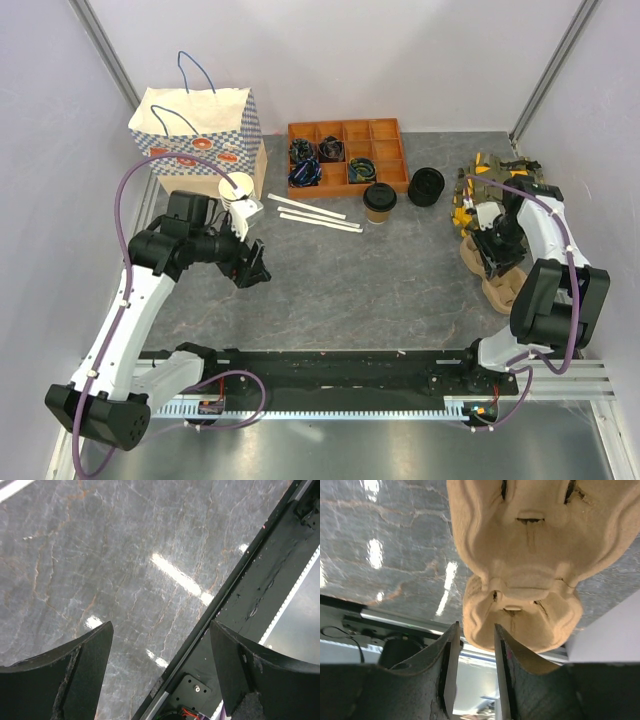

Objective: Pack the takeout coffee

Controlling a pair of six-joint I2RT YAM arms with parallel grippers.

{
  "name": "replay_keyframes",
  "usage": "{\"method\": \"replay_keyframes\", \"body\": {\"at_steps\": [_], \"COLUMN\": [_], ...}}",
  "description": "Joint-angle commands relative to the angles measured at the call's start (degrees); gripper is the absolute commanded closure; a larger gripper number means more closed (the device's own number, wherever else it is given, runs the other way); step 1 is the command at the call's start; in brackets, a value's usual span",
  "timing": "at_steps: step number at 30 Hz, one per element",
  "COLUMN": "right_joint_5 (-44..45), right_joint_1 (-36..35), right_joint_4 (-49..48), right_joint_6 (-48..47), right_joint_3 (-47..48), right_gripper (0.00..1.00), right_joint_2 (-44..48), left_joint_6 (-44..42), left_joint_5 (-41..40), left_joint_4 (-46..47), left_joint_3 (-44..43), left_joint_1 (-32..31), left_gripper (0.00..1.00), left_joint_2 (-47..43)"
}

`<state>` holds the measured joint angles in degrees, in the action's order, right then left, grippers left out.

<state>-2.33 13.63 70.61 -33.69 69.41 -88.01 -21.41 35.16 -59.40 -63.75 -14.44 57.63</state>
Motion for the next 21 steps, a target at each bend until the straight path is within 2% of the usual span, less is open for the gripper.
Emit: {"method": "replay_keyframes", "body": {"at_steps": [1,5,21], "right_joint_5": [-0.8,0.0,3.2], "right_joint_1": [0.1,0.0,0.0], "right_joint_4": [-2.1,-3.5,-7.0], "right_joint_6": [7.3,10.1,15.1], "right_joint_3": [1.8,0.9,-1.8], "right_gripper": [0.59,0.64,0.66], "right_joint_2": [-0.2,0.0,-2.4], "left_joint_6": [2.9,3.1,3.5], "left_joint_5": [2.3,2.3,2.4], "left_joint_4": [2.7,3.3,5.5], "left_joint_3": [-3.3,-3.0,-1.3], "left_joint_1": [0.3,0.3,0.3], "left_gripper": [0.15,0.15,0.15], "left_joint_2": [-0.5,-0.8,-0.1]}}
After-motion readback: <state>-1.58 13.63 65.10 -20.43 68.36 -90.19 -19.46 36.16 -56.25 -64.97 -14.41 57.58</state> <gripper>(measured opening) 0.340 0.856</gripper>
